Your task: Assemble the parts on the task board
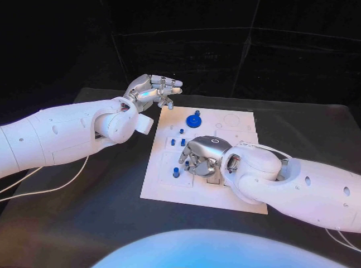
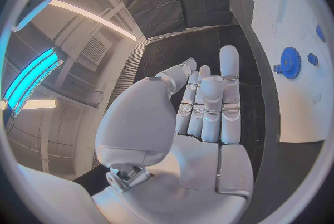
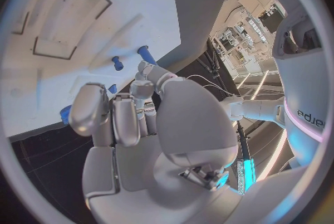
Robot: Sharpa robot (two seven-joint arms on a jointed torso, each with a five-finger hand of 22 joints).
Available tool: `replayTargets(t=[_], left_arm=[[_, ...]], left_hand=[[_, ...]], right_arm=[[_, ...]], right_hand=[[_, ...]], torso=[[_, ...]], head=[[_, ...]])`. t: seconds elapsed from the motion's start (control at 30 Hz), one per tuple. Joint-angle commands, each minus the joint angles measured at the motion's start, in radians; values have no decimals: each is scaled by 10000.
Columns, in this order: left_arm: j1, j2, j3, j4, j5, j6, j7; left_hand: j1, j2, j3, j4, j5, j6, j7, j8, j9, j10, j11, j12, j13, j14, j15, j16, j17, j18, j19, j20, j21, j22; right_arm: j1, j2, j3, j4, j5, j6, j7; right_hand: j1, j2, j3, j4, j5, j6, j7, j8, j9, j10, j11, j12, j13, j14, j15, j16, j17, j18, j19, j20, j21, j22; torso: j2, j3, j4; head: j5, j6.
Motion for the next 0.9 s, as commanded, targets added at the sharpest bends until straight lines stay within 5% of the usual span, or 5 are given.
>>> replayTargets(t=[0.03,0.43,0.7,0.8,0.9], left_arm=[[13,-4,5,-5,17,134,19],[12,-32,2,2,18,130,5],[13,-143,-1,165,18,60,25],[11,-163,-3,239,19,52,33],[9,-165,-6,270,19,56,37]], left_hand=[[-25,69,-56,7,35,1,48,24,-16,-49,-1,54,-7,-84,10,-60,-12,133,-72,26,-33,-13],[-25,69,-56,7,35,1,48,24,-16,-49,-1,54,-7,-84,10,-60,-12,133,-72,26,-33,-13],[-62,68,-92,23,26,-7,60,39,-8,-73,14,95,-6,-96,25,-63,-44,131,-66,40,-67,-37],[-65,68,-94,25,26,-7,60,39,-8,-73,14,95,-6,-96,25,-63,-44,131,-66,40,-67,-38],[-65,68,-94,25,26,-7,60,39,-8,-73,14,95,-6,-96,25,-63,-44,131,-66,40,-67,-38]], right_arm=[[14,-167,7,160,-101,-855,-44],[325,-2079,45,1201,2070,-2262,-206],[431,-3818,41,1864,2997,-2119,-1227],[433,-4337,35,1983,2789,-2094,-1692],[425,-4585,30,2006,2531,-2058,-1932]], right_hand=[[-67,-79,68,-7,20,-230,64,-25,4,-86,45,-79,-76,429,89,65,80,-82,1,99,67,35],[-904,-472,-647,637,168,412,-185,555,176,746,-125,1152,1525,529,-4,355,683,-156,188,80,362,556],[-2143,-1074,-2502,1729,1801,365,-363,1029,243,1278,-240,2223,2927,602,-111,643,1318,-211,285,-23,532,853],[-1844,-915,-3732,2213,1745,189,-408,1459,303,1302,-249,2312,3126,616,-122,707,1475,-225,318,-53,597,977],[-1632,-801,-4344,2538,1646,128,-433,1729,347,1322,-254,2330,3203,621,-140,726,1530,-233,323,-48,610,1008]], torso=[[1,8,-9],[-17,-10,-38],[-1,-51,-155],[12,-60,-226],[4,-48,-264]], head=[[-1,27],[-303,238],[-1148,639],[-1385,695],[-1427,680]])
